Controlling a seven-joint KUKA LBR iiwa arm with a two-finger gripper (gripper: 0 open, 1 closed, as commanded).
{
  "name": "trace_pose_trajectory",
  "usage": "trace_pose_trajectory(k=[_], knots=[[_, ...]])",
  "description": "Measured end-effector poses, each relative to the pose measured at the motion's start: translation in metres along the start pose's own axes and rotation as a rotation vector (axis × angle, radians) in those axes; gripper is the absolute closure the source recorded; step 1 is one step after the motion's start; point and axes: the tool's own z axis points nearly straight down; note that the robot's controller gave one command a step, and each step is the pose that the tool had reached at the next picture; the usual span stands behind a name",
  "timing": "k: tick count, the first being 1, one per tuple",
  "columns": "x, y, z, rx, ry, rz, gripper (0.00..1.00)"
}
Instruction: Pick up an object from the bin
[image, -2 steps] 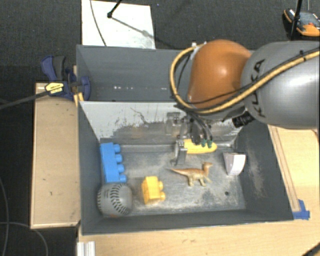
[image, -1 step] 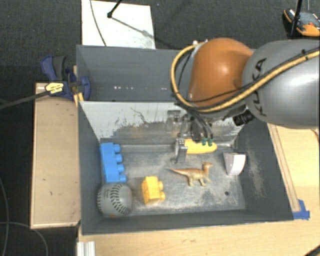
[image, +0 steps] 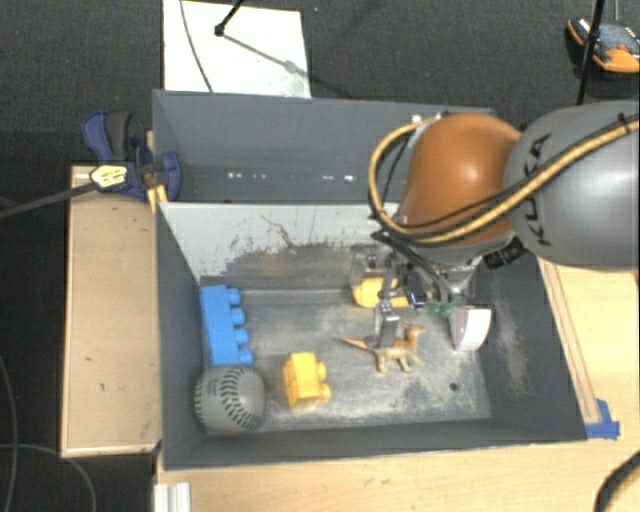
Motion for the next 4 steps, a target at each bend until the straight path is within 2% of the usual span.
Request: trace_pose_trajectory(k=[1, 2, 3, 4], knots=[[-0.008, -0.011, 0.062, 0.002, -0.003, -0.142, 0.0], [-0.004, -0.041, 0.086, -0.003, 0.009, -0.203, 0.0], [-0.002, -0.073, 0.1, 0.0, 0.002, -0.179, 0.0], [0.006, -0.086, 0.111, 0.0, 0.006, -0.059, 1.0]])
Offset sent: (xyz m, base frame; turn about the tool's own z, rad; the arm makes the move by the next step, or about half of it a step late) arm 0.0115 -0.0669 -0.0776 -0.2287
